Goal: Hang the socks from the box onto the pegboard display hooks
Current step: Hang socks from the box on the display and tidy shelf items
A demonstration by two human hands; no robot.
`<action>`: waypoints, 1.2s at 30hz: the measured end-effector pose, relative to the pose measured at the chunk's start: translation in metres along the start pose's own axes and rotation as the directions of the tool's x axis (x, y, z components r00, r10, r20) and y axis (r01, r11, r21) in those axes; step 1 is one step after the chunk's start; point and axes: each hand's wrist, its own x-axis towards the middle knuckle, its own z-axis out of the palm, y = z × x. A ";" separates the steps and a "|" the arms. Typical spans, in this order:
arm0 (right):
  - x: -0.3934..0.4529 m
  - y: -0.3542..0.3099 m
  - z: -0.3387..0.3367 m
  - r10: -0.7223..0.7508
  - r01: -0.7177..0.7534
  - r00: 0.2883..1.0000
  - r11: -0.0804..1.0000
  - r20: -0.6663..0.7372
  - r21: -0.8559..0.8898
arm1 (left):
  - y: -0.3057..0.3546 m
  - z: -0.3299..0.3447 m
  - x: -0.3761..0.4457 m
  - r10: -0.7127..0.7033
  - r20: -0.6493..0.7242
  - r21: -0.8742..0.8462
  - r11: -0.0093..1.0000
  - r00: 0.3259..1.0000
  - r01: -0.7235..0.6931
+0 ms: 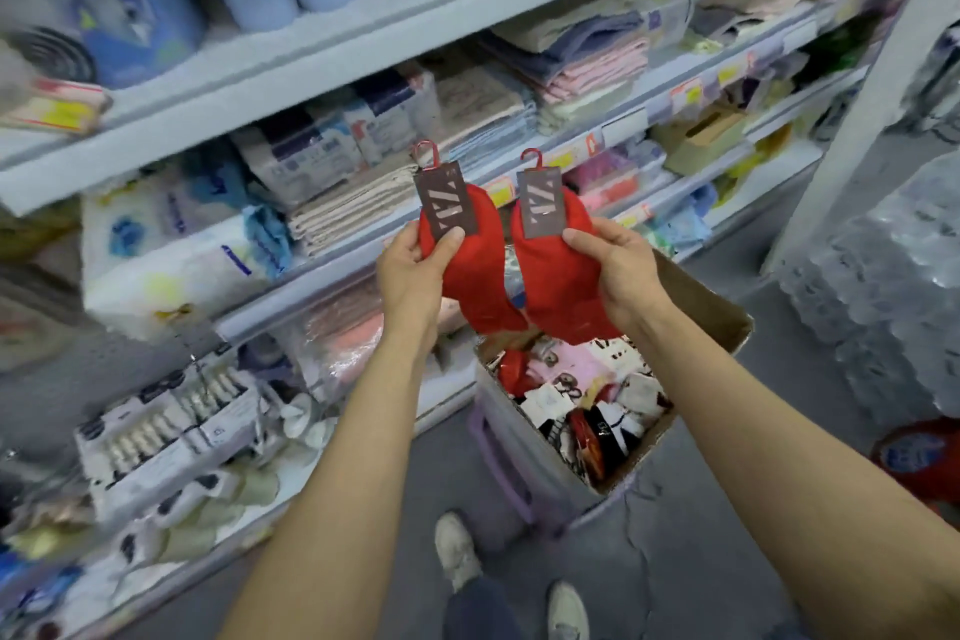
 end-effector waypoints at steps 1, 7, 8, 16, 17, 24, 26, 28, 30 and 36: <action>-0.002 0.000 0.008 0.003 -0.002 1.000 1.000 0.027 -0.012 | 0.004 -0.009 -0.006 0.013 -0.034 -0.014 1.000 0.999 -0.013; -0.022 0.012 0.068 0.040 -0.038 0.975 0.999 0.219 -0.017 | 0.026 -0.070 -0.037 0.031 -0.240 -0.040 0.998 0.970 -0.041; -0.026 0.015 0.080 0.048 -0.046 0.968 0.999 0.247 -0.017 | 0.030 -0.083 -0.042 0.039 -0.266 -0.034 0.998 0.963 -0.050; -0.070 0.054 0.184 0.120 -0.095 0.899 0.992 0.422 -0.079 | 0.067 -0.188 -0.089 0.088 -0.484 -0.059 0.989 0.870 -0.133; -0.079 0.059 0.199 0.130 -0.105 0.888 0.991 0.440 -0.081 | 0.072 -0.202 -0.097 0.093 -0.507 -0.056 0.988 0.857 -0.141; -0.144 0.090 0.304 0.174 -0.163 0.795 0.984 0.582 -0.072 | 0.109 -0.309 -0.146 0.165 -0.634 -0.003 0.977 0.756 -0.215; -0.165 0.099 0.332 0.188 -0.178 0.773 0.981 0.607 -0.076 | 0.117 -0.339 -0.162 0.193 -0.657 0.019 0.971 0.729 -0.239; -0.185 0.109 0.360 0.194 -0.194 0.747 0.978 0.635 -0.071 | 0.122 -0.368 -0.178 0.215 -0.689 0.039 0.965 0.692 -0.260; -0.205 0.120 0.386 0.215 -0.219 0.718 0.973 0.662 -0.078 | 0.125 -0.394 -0.191 0.229 -0.731 0.074 0.963 0.643 -0.259; -0.259 0.145 0.453 0.335 -0.326 0.643 0.933 0.689 -0.150 | 0.132 -0.463 -0.219 0.202 -0.827 0.063 0.961 0.525 -0.271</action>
